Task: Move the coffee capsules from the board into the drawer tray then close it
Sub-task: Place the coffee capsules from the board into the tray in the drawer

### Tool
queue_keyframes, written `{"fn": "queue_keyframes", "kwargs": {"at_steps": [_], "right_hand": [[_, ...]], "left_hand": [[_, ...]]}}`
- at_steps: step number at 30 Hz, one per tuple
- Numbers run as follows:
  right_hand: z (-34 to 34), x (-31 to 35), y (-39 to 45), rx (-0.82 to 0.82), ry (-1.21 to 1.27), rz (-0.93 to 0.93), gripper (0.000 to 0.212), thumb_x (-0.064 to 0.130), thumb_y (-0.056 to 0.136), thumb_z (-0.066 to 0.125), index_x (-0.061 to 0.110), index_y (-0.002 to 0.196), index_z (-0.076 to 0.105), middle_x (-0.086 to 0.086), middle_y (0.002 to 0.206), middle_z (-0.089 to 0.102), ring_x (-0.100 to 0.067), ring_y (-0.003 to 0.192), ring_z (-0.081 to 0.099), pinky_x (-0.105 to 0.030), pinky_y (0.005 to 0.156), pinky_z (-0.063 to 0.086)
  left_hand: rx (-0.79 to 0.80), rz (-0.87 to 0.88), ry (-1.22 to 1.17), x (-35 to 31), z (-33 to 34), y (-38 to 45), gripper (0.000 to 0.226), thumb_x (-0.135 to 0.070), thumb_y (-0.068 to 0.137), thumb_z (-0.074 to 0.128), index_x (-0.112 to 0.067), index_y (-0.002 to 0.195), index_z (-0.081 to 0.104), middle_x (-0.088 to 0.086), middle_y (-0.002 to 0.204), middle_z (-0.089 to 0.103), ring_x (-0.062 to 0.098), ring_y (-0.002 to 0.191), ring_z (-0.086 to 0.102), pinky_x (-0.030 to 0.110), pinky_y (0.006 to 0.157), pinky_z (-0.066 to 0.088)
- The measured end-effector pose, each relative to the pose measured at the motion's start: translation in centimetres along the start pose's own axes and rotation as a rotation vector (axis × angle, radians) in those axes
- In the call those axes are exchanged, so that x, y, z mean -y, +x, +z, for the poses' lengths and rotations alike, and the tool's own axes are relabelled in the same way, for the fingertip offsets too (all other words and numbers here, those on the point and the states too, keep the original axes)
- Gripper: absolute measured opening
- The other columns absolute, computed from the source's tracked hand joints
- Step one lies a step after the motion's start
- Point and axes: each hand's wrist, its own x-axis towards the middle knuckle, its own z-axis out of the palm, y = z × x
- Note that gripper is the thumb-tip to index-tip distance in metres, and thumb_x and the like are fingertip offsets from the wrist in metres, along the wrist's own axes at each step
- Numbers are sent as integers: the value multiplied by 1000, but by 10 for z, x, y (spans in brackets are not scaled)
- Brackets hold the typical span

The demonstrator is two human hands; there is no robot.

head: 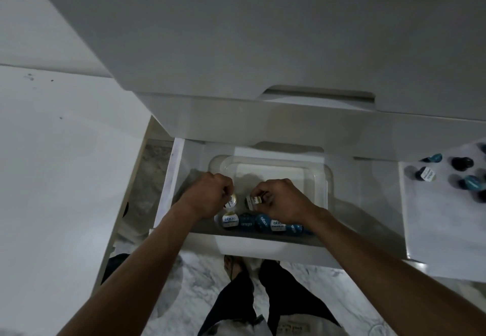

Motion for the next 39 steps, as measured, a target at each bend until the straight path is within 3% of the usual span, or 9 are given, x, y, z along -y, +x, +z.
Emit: {"fn": "queue_keyframes", "kwargs": {"at_steps": [3,10,20,27,33,39], "right_hand": [[2,2,4,7,-14,3,25,12,84,73,17,109,71,3,100,69,-7,82,62,-7,68,43],[10,7,7,23,-20,-15,24,17,85,73,18,109,71,-2,100,71,-13,86,65,-26,78,55],[11,9,3,-21,42,33,23,15,84,73,17,107,71,1,102,71,-6,84,64,-11,71,48],[3,16,-13,-208,142,102,35,16,84,73,19,118,66,3,107,68,-6,91,64,-2,71,43],[-3,27,-39,-399,294,136,46,25,81,79,21,124,64,2,101,68,0,82,65,-2,70,45],[-17,30,-75,-534,362,167,50,34,79,79,25,126,61,7,100,69,4,79,64,-5,69,48]], "left_hand": [[20,0,47,1,-1,3,11,-29,85,64,-34,94,61,0,101,67,18,89,62,37,81,54],[74,10,68,3,-2,3,15,-31,85,64,-33,100,59,-1,105,67,17,94,62,38,84,54],[57,44,10,5,-1,-1,30,-28,86,67,-28,116,62,-4,114,69,15,103,63,32,90,52],[-84,98,-100,5,-9,-11,33,-27,86,68,-28,119,62,-7,115,69,6,75,64,27,80,54],[-125,116,-237,-9,-13,-15,37,-27,85,71,-25,121,63,-7,121,67,9,84,68,32,80,58],[-163,152,-365,-46,-13,-20,34,-29,84,74,-24,117,65,-8,115,66,-1,82,65,15,70,54]]}}
